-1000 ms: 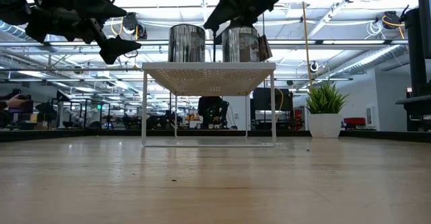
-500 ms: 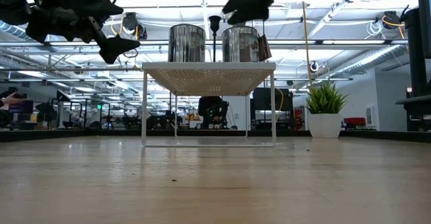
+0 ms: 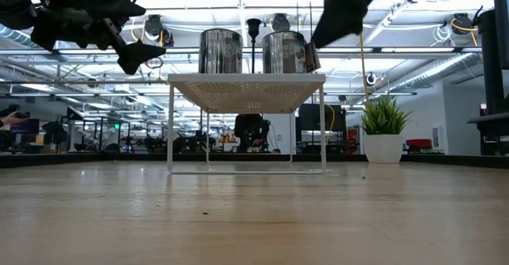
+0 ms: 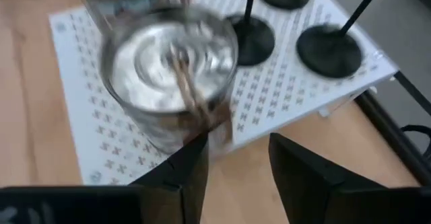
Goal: Pick & Place candle stick holders
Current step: Put the top brown scented candle on the shelf
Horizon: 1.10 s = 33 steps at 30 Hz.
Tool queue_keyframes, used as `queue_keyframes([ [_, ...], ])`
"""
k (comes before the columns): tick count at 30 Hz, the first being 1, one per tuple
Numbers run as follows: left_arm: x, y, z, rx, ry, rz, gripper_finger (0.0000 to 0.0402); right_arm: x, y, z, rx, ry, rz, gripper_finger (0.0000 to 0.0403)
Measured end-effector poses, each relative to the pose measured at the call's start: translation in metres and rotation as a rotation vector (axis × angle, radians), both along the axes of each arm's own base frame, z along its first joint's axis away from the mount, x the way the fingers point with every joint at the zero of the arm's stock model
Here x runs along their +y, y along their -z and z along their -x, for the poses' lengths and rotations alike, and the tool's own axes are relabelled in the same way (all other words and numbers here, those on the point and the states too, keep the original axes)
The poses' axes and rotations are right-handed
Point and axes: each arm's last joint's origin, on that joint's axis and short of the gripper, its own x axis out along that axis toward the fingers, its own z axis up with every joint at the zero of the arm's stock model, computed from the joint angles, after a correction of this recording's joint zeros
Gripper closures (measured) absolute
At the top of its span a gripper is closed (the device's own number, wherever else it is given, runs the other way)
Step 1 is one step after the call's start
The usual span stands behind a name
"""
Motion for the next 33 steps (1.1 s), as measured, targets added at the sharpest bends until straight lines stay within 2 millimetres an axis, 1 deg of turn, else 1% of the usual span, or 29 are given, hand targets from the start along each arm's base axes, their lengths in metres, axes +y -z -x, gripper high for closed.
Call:
queue_keyframes([
  [3, 0.0, -0.001, 0.0, -0.007, 0.0, 0.003, 0.0002, -0.002, 0.013, -0.002, -0.001, 0.005, 0.001, 0.0259],
  [8, 0.0, -0.001, 0.0, -0.007, -0.003, 0.024, 0.0002, -0.005, 0.023, -0.005, -0.026, 0.013, 0.003, 0.0259],
  [20, 0.0, -0.001, 0.0, -0.006, -0.004, 0.031, 0.0002, -0.004, 0.014, -0.012, -0.149, -0.034, -0.008, 0.0259],
  [25, 0.0, -0.001, 0.0, -0.006, -0.004, 0.032, 0.0002, -0.004, 0.014, -0.012, -0.138, -0.041, 0.003, 0.026],
  [28, 0.0, -0.001, 0.0, -0.006, -0.005, 0.034, 0.0002, -0.003, 0.011, -0.006, -0.139, -0.044, 0.007, 0.0261],
  [33, 0.0, -0.001, 0.0, -0.006, -0.005, 0.03, 0.0002, 0.004, -0.001, 0.01, -0.158, -0.044, -0.011, 0.0254],
])
